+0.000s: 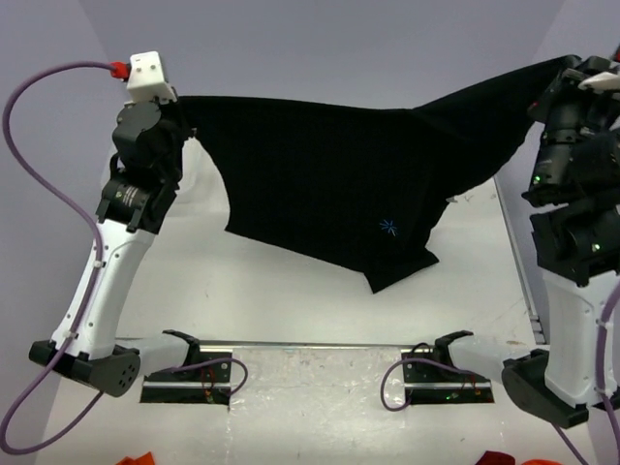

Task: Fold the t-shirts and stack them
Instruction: Flatten out the tshirt

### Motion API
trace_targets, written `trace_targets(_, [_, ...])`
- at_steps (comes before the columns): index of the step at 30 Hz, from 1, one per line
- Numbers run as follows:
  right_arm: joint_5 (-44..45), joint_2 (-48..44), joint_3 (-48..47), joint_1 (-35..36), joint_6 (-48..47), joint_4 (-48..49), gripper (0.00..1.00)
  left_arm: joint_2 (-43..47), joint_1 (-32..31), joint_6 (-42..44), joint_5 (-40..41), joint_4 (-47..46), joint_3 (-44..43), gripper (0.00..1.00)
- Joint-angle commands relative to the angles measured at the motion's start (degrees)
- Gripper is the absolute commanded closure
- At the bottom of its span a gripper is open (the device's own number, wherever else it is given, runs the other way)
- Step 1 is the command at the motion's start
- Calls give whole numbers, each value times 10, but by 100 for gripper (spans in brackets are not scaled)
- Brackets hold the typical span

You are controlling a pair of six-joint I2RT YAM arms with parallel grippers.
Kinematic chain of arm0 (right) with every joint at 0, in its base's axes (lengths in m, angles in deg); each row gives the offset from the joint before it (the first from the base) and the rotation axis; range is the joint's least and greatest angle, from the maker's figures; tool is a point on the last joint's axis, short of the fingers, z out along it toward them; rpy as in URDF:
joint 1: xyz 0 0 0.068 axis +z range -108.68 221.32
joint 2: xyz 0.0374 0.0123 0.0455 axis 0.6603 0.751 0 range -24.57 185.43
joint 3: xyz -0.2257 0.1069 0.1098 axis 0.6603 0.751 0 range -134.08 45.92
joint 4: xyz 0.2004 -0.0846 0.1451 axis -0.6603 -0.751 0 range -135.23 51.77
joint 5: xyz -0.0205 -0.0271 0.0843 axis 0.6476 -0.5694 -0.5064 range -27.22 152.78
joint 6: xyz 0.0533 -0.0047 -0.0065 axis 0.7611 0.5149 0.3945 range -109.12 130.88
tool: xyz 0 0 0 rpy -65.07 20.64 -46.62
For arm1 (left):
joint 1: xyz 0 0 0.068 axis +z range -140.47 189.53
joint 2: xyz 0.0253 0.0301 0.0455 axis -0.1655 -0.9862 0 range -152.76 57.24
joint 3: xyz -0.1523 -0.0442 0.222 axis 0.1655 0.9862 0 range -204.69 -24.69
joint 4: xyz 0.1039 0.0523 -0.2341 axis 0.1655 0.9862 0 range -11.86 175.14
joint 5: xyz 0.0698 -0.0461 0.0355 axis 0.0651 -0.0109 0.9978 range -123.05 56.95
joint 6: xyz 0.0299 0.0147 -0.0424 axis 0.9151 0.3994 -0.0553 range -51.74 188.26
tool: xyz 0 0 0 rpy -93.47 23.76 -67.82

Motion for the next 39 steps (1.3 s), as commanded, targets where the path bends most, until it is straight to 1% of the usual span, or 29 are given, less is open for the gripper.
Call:
trace_targets(1, [18,-20,-34,17,-26,-15,100,39,4,13,-17,42,-40,100])
trace_targets(8, [27,-62,-90,83,-51,-45,100,90,4,24,-33,96,-97,100])
trace_targets(12, [23,-48,-124,92,-61,-54,100,89,3,37,-29,105,-129,100])
trace_targets(15, [21,-21,-143,92,-94,-25,100,59,4,48,-30,96,-152,100])
trace_targets(16, [27,8,-158,92,-107,-16,100,31,4,50,-29,97,-161,100])
trace_targets(19, [26,73,-211,92,-142,-2,100,-13,5,56,-44,64,-171,100])
trace_targets(23, [1,125,-234,73,-178,61,100,-75,8,61,-41,41,-204,100])
trace_targets(25, [-17,151,-267,55,-174,62,100,-104,16,61,-52,21,-217,100])
trace_targets(26, [-33,174,-276,34,-162,62,100,-115,33,61,-60,21,-225,100])
trace_targets(27, [-42,184,-284,22,-156,62,100,-126,42,61,-79,18,-240,100])
trace_targets(29, [-56,204,-297,-8,-136,64,100,-163,72,60,-90,14,-259,100])
trace_targets(30, [-64,223,-308,-17,-133,63,100,-176,81,57,-109,16,-286,100])
trace_targets(31, [-69,231,-311,-23,-132,64,100,-201,88,56,-116,23,-301,100])
trace_targets(32, [-71,235,-313,-32,-132,67,100,-214,92,59,-117,25,-330,100])
trace_targets(35, [-76,240,-318,-39,-131,66,100,-239,93,80,-120,36,-367,100])
trace_targets(39, [-83,210,-305,-37,-124,61,100,-227,93,78,-119,43,-360,100])
